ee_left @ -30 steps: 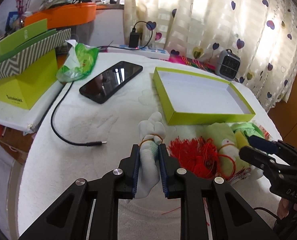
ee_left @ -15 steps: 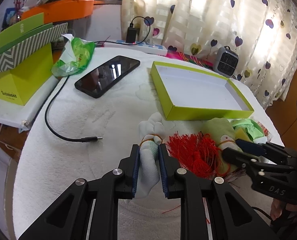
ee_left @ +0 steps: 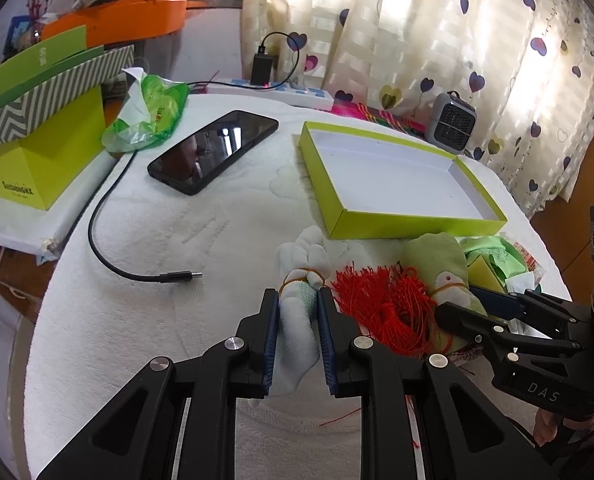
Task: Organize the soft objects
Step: 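Lift the white sock bundle with the left tool while the right tool lifts the rolled green cloth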
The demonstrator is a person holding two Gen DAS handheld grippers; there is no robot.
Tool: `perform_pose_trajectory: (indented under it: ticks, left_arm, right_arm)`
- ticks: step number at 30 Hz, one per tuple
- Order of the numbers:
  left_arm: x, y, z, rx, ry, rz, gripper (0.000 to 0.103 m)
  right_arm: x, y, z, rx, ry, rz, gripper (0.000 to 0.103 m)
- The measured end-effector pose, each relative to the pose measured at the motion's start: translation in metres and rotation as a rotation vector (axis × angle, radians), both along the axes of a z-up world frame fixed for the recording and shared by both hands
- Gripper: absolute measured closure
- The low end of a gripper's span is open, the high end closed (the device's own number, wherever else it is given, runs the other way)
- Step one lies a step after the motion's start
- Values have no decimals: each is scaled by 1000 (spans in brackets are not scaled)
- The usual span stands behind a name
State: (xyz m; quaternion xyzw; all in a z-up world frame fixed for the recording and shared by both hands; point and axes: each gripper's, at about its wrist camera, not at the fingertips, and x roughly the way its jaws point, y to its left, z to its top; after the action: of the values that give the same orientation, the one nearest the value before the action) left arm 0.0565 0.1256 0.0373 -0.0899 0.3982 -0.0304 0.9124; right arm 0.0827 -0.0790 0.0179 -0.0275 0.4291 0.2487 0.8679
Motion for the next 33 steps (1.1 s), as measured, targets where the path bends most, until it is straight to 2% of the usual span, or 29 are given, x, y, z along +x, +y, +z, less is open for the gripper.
perform_pose_trajectory:
  ticks: [2,8,18,21,23,27,33]
  left_arm:
    - [0,0,0,0,0,0,85]
    - [-3,-5,8,2,-14,-8,85]
    - [-10,-7,20,0,-42,-5,85]
    - [-11,-7,23,-2,-49,-7,85]
    - [-11,-8,26,-1,-57,-9,85]
    - [-12,-13,30,1,-66,-16,85]
    - [-8,-21,33,2,-71,-34,85]
  right_arm:
    - [-2,-2,2,10,-13,3,68]
    - [-7,-6,6,32,-31,14,75]
    - [-15,-22,30,94,-100,-2,75]
    - [-14,-27,35,147,-96,8,75]
    - [-16,-32,41,168,-129,15,75]
    - [-20,-43,53,158,-187,-12,75]
    - [-18,-63,58,173,-204,-57,75]
